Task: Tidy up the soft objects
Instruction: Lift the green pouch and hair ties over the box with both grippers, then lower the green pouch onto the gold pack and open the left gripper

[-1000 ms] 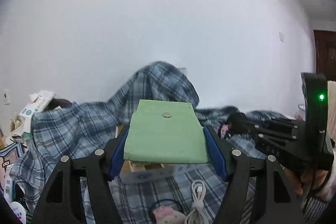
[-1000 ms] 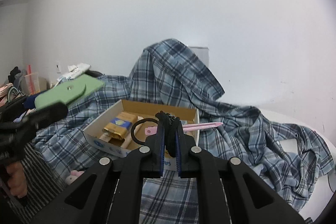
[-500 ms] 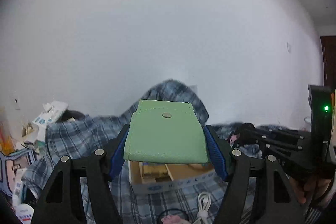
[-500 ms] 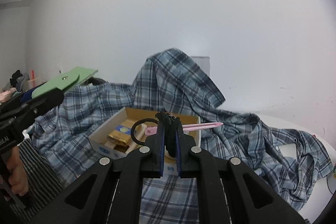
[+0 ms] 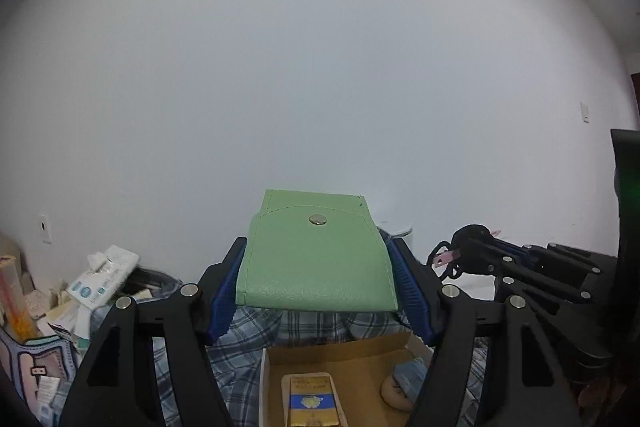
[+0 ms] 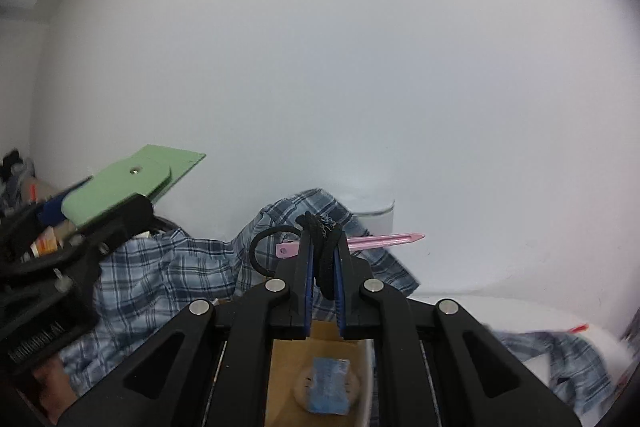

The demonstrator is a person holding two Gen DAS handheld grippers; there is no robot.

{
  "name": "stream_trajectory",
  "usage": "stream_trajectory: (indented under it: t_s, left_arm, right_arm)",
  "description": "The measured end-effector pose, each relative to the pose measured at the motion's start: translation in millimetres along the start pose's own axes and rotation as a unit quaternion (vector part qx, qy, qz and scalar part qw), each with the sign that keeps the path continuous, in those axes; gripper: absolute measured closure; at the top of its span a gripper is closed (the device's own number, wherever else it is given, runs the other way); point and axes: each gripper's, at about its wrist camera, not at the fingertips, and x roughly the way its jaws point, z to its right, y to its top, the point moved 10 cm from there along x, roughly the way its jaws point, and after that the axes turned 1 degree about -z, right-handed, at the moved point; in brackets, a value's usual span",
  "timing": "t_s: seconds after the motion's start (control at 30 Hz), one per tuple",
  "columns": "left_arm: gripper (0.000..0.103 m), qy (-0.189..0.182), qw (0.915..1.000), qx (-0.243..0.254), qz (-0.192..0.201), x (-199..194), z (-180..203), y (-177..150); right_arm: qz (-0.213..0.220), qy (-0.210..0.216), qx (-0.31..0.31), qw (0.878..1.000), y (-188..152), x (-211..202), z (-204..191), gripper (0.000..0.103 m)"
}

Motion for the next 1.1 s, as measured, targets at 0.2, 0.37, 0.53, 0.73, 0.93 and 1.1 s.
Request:
stream_trajectory:
  t_s: [0.2, 0.37, 0.53, 0.73, 0.93, 1.1]
  left_arm:
    - [0.032, 0.002, 0.9968, -0.017, -0.078, 42, -15, -47]
    - [0.032, -0.003, 0.989, -0.016, -0.147, 71, -20, -91]
    - [0.032, 0.01, 0.9839, -0.014, -0.178, 89, -29, -118]
    - [0.032, -0.002, 0.9689, -0.02, -0.246, 104, -24, -155]
    - [0.032, -0.008, 0.9571, -0.018, -0.289, 112, -18, -176]
    - [0.01, 0.003, 0.9591, -0.007, -0.283, 112, -20, -175]
  right_arm:
    - [-0.027, 0.008, 0.047, 0.998, -23, 36, 8, 0.095]
    - [-0.075, 0.022, 0.059, 0.995, -61, 58, 13, 0.095]
    - [-0.113, 0.033, 0.053, 0.992, -88, 74, 8, 0.095]
    - [-0.145, 0.044, 0.051, 0.987, -107, 82, 4, 0.095]
    - [-0.158, 0.04, 0.055, 0.985, -114, 87, 9, 0.095]
    - [-0.162, 0.038, 0.056, 0.984, -115, 88, 10, 0.095]
